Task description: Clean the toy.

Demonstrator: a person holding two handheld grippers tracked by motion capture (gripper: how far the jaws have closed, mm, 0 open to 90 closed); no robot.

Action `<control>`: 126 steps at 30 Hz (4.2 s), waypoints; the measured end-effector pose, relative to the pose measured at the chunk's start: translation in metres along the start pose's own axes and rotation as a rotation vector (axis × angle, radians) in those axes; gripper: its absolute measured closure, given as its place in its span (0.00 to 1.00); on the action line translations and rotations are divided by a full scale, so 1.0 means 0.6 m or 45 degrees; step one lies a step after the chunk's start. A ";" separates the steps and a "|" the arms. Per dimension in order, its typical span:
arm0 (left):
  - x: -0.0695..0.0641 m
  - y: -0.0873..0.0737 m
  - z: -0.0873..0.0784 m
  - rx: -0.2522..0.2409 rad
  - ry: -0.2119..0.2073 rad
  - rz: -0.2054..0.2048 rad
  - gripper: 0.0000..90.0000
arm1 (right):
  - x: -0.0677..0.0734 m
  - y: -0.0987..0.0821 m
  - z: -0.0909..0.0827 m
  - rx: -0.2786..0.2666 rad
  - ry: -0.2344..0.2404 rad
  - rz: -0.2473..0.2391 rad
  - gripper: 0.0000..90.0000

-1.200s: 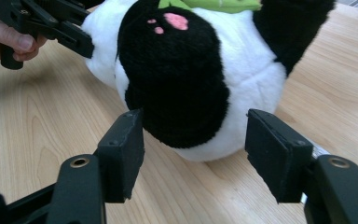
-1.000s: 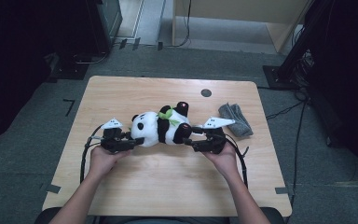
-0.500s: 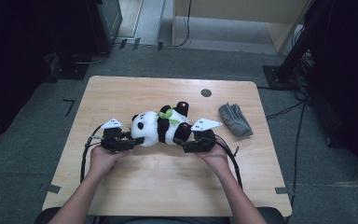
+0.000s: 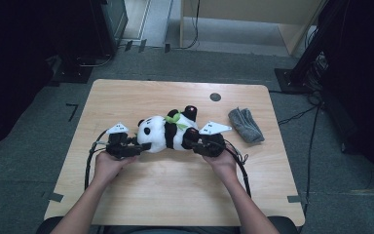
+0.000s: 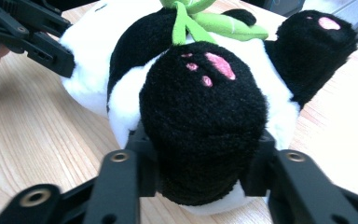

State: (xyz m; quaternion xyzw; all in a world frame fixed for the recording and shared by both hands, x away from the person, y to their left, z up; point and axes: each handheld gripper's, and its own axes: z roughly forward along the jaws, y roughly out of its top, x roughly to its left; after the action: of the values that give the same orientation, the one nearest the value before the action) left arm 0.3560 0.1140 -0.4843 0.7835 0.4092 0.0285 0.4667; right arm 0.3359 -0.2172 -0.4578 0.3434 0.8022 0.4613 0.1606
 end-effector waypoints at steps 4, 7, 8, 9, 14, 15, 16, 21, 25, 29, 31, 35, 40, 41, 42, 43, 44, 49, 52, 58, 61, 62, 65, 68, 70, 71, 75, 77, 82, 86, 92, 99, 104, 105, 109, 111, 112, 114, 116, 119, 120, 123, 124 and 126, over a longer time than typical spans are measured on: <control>-0.001 0.009 -0.001 0.009 -0.026 -0.019 0.34 | -0.008 0.012 -0.011 -0.016 0.006 0.052 0.73; -0.003 0.016 -0.009 -0.039 -0.062 -0.010 0.32 | -0.014 0.025 -0.023 -0.017 0.025 0.102 0.74; -0.004 0.018 -0.013 -0.062 -0.074 0.018 0.31 | -0.016 0.029 -0.027 -0.018 0.019 0.116 0.74; -0.006 0.019 -0.017 -0.085 -0.072 0.053 0.31 | -0.018 0.032 -0.032 -0.020 0.009 0.137 0.75; -0.007 0.019 -0.039 -0.187 -0.125 0.157 0.32 | -0.030 0.043 -0.054 -0.051 -0.028 0.195 0.75; -0.007 0.018 -0.042 -0.190 -0.133 0.169 0.33 | -0.032 0.045 -0.057 -0.044 -0.043 0.195 0.75; -0.007 0.017 -0.043 -0.192 -0.153 0.178 0.33 | -0.034 0.047 -0.060 -0.039 -0.053 0.200 0.75; -0.013 0.008 -0.034 -0.137 -0.173 0.273 0.34 | -0.044 0.053 -0.077 -0.081 -0.030 0.259 0.75; -0.014 0.005 -0.023 -0.132 -0.153 0.310 0.34 | -0.040 0.063 -0.089 -0.123 0.008 0.276 0.75; -0.007 0.006 -0.027 -0.177 -0.157 0.311 0.34 | -0.036 0.067 -0.092 -0.145 0.089 0.315 0.75; -0.008 0.006 -0.029 -0.201 -0.153 0.348 0.31 | -0.032 0.069 -0.089 -0.137 0.128 0.324 0.75; -0.012 0.005 -0.025 -0.200 -0.125 0.373 0.24 | -0.024 0.069 -0.078 -0.110 0.162 0.314 0.75; -0.003 0.008 -0.015 -0.202 -0.102 0.332 0.21 | -0.015 0.070 -0.069 -0.077 0.198 0.308 0.76; -0.002 0.009 -0.014 -0.201 -0.084 0.331 0.23 | -0.014 0.069 -0.067 -0.072 0.198 0.306 0.76; -0.002 0.009 -0.013 -0.191 -0.071 0.334 0.28 | -0.013 0.068 -0.064 -0.068 0.202 0.306 0.76; -0.003 0.010 -0.012 -0.175 -0.060 0.333 0.35 | -0.012 0.068 -0.061 -0.059 0.204 0.304 0.76; -0.003 0.011 -0.010 -0.150 -0.058 0.314 0.39 | -0.011 0.067 -0.058 -0.051 0.195 0.297 0.76; -0.009 0.018 -0.009 -0.083 -0.026 0.205 0.57 | -0.015 0.064 -0.054 -0.024 0.174 0.303 0.73; -0.016 0.022 -0.015 -0.099 -0.011 0.200 0.64 | -0.020 0.061 -0.055 -0.022 0.152 0.299 0.71; -0.030 0.028 -0.024 -0.115 -0.007 0.200 0.73 | -0.031 0.055 -0.055 -0.035 0.127 0.277 0.63; -0.029 0.031 -0.032 -0.136 -0.047 0.189 0.77 | -0.037 0.052 -0.057 -0.075 0.140 0.255 0.57; -0.028 0.032 -0.034 -0.138 -0.069 0.181 0.78 | -0.038 0.051 -0.058 -0.089 0.141 0.244 0.54; -0.027 0.033 -0.039 -0.151 -0.073 0.183 0.79 | -0.036 0.048 -0.060 -0.162 0.132 0.150 0.44; -0.023 0.036 -0.045 -0.157 -0.091 0.163 0.80 | -0.033 0.040 -0.062 -0.220 0.107 0.056 0.36; -0.019 0.036 -0.047 -0.160 -0.112 0.141 0.80 | -0.036 0.034 -0.065 -0.230 0.142 0.059 0.33; -0.019 0.037 -0.048 -0.161 -0.112 0.140 0.80 | -0.039 0.030 -0.065 -0.232 0.164 0.064 0.32; -0.015 0.041 -0.055 -0.175 -0.136 0.111 0.81 | -0.043 0.017 -0.061 -0.181 0.206 0.057 0.25; -0.010 0.044 -0.060 -0.173 -0.159 0.077 0.81 | -0.041 0.014 -0.056 -0.142 0.221 0.040 0.19; -0.007 0.051 -0.073 -0.141 -0.178 0.052 0.81 | -0.033 0.005 -0.045 -0.151 0.213 0.016 0.15; -0.014 0.051 -0.073 -0.121 -0.190 0.060 0.81 | -0.025 0.001 -0.033 -0.137 0.182 -0.019 0.09; -0.023 0.052 -0.061 -0.082 -0.224 0.055 0.81 | -0.019 -0.003 -0.019 -0.109 0.170 -0.016 0.01; -0.026 0.052 -0.057 -0.066 -0.246 0.036 0.81 | -0.010 -0.006 0.000 -0.078 0.106 -0.072 0.00; -0.024 0.051 -0.057 -0.064 -0.240 0.042 0.81 | -0.002 -0.005 0.001 -0.075 0.057 -0.129 0.10; -0.024 0.051 -0.057 -0.069 -0.237 0.043 0.81 | -0.002 -0.005 0.001 -0.076 0.055 -0.135 0.14; -0.029 0.049 -0.055 -0.078 -0.189 0.092 0.78 | -0.001 -0.002 -0.005 -0.070 0.036 -0.149 0.29; -0.030 0.049 -0.053 -0.078 -0.170 0.108 0.75 | -0.001 -0.001 -0.008 -0.060 0.031 -0.148 0.38; -0.031 0.048 -0.052 -0.083 -0.163 0.106 0.72 | -0.001 0.000 -0.009 -0.057 0.032 -0.144 0.41; -0.035 0.048 -0.050 -0.090 -0.123 0.140 0.67 | -0.002 0.002 -0.012 -0.053 0.032 -0.139 0.47; -0.036 0.047 -0.049 -0.121 -0.114 0.169 0.58 | -0.004 0.006 -0.017 -0.051 0.024 -0.113 0.49; -0.032 0.043 -0.052 -0.209 -0.123 0.211 0.46 | -0.013 0.011 -0.024 -0.059 0.040 -0.045 0.50; -0.030 0.042 -0.053 -0.224 -0.127 0.236 0.42 | -0.018 0.013 -0.027 -0.062 0.053 -0.026 0.50; -0.026 0.036 -0.059 -0.251 -0.112 0.313 0.39 | -0.029 0.018 -0.037 -0.057 0.061 0.019 0.50; -0.023 0.034 -0.060 -0.246 -0.101 0.324 0.39 | -0.033 0.019 -0.041 -0.060 0.060 0.028 0.50; -0.015 0.030 -0.060 -0.231 -0.136 0.315 0.39 | -0.038 0.022 -0.049 -0.075 0.069 0.057 0.50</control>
State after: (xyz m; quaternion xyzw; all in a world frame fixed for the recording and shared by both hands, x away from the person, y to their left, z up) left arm 0.3458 0.1293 -0.4475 0.7830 0.2798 0.0809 0.5495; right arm 0.3407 -0.2474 -0.4327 0.3438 0.7843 0.4975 0.1383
